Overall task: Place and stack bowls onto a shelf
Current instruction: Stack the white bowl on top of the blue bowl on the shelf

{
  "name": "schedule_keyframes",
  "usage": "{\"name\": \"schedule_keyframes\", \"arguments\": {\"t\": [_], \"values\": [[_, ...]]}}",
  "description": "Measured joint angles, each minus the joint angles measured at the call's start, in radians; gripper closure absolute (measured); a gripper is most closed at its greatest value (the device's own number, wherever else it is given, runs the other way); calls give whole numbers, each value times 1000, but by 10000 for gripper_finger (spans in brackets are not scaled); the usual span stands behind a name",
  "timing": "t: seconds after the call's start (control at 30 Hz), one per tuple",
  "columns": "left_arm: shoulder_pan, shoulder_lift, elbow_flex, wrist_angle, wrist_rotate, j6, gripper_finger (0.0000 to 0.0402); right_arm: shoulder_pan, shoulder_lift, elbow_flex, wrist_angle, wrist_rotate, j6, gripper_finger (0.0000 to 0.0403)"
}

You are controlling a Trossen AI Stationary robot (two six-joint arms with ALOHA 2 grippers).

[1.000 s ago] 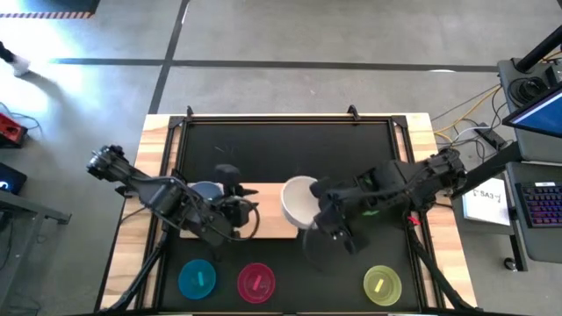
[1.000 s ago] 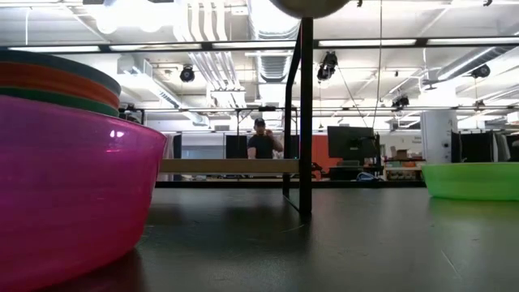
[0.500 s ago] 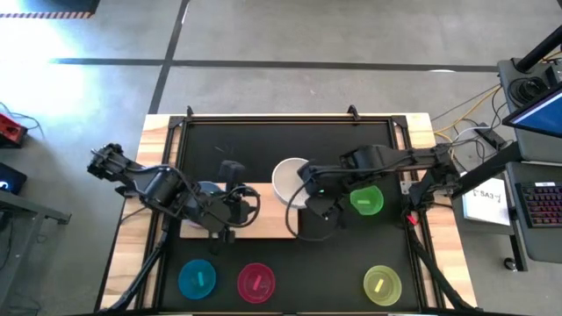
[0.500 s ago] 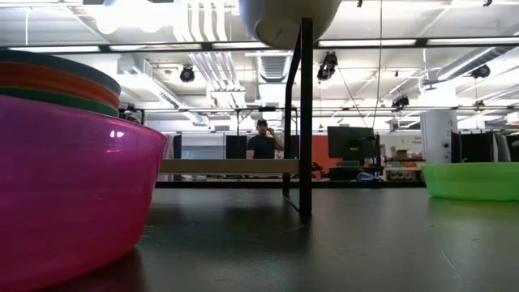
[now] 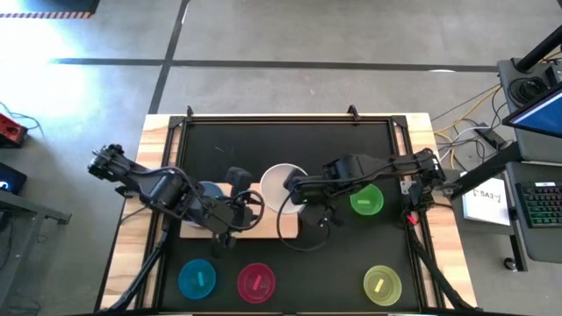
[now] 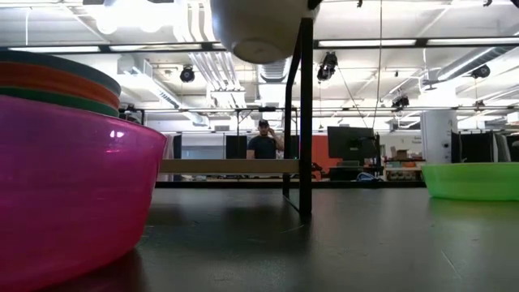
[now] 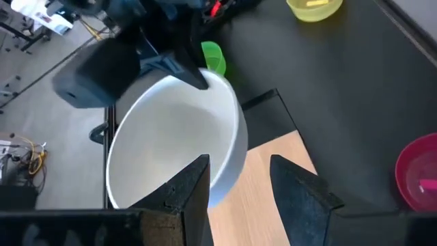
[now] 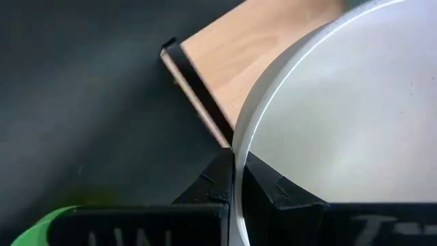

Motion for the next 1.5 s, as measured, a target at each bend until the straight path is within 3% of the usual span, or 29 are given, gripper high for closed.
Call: {"name": "schedule_keyframes", "arguments": {"t": [0.73,0.87,1.0,1.13,1.2,1.5], "values": [[48,60,-13,12,8,39,268,6,0,53,78,-2,-141,394],[56,65,-13,10,13,29,291,6,0,53,81,2,-155,394],[57,65,-13,7,29,18,341,6,0,54,88,7,-157,394],[72,66,-13,5,137,-4,391,6,0,54,106,4,-145,393],[80,66,-13,3,176,-20,393,6,0,54,119,-2,-114,388],[86,65,-13,7,177,-29,400,3,-5,55,149,4,20,346]]}}
